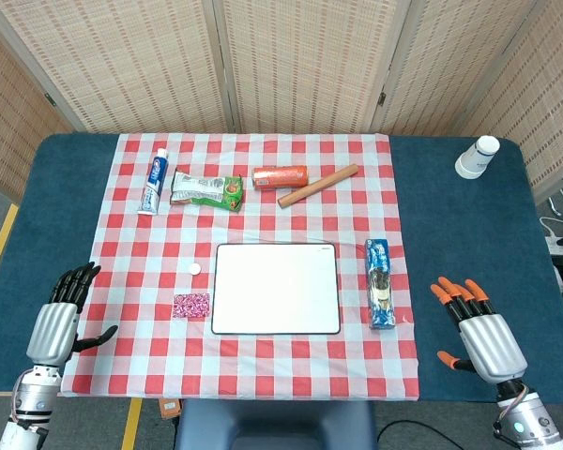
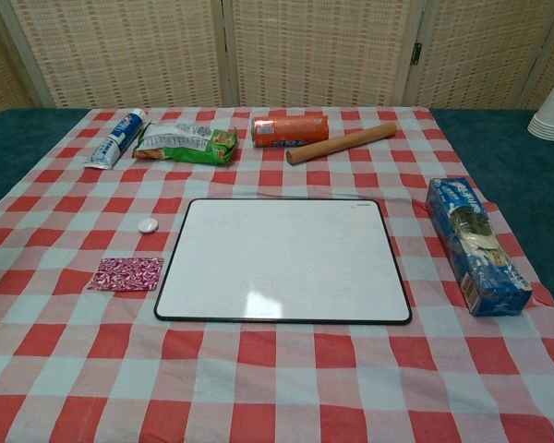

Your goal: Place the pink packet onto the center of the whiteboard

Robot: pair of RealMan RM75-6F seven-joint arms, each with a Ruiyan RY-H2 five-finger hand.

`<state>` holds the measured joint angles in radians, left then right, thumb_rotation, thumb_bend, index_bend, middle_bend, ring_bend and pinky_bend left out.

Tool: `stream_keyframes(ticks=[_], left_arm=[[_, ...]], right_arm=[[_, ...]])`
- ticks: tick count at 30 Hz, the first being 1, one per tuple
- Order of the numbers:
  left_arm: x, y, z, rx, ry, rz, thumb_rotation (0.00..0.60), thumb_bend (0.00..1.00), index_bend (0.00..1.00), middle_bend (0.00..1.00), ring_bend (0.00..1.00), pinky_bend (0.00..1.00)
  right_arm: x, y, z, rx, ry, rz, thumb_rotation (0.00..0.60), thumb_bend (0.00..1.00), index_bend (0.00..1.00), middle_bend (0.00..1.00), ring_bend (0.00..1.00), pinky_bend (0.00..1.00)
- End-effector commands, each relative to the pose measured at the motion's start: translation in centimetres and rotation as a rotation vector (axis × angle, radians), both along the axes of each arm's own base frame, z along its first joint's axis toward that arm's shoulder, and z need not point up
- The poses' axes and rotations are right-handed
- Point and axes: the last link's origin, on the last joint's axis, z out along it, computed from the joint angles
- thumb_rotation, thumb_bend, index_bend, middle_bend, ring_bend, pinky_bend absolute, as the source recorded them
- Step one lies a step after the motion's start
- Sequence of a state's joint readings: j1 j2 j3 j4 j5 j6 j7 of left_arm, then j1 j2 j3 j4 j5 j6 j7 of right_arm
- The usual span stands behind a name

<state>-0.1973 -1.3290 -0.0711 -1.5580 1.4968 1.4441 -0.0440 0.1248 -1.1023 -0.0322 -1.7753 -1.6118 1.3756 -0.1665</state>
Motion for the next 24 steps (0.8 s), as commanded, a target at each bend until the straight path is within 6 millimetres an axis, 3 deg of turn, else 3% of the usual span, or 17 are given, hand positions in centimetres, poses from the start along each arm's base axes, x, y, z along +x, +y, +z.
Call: stream_keyframes(ticks=[1,24], left_arm=[[0.0,0.0,0.0,-0.001,0.0,0.0,0.6,0.19,0.0,0.0,0.0,0.03],[1.2,0.6,0.6,0.021,0.013,-0.059,0.6,0.19,0.0,0.0,0.0,0.05]], right_arm=[[0.0,0.0,0.0,0.0,0.0,-0.001,0.6,0.05,0.0,0.0,0.0,0.0],[0.4,-0.5,-0.1,0.003,-0.002,0.011,0.6,0.05,0.0,0.0,0.0,0.0]])
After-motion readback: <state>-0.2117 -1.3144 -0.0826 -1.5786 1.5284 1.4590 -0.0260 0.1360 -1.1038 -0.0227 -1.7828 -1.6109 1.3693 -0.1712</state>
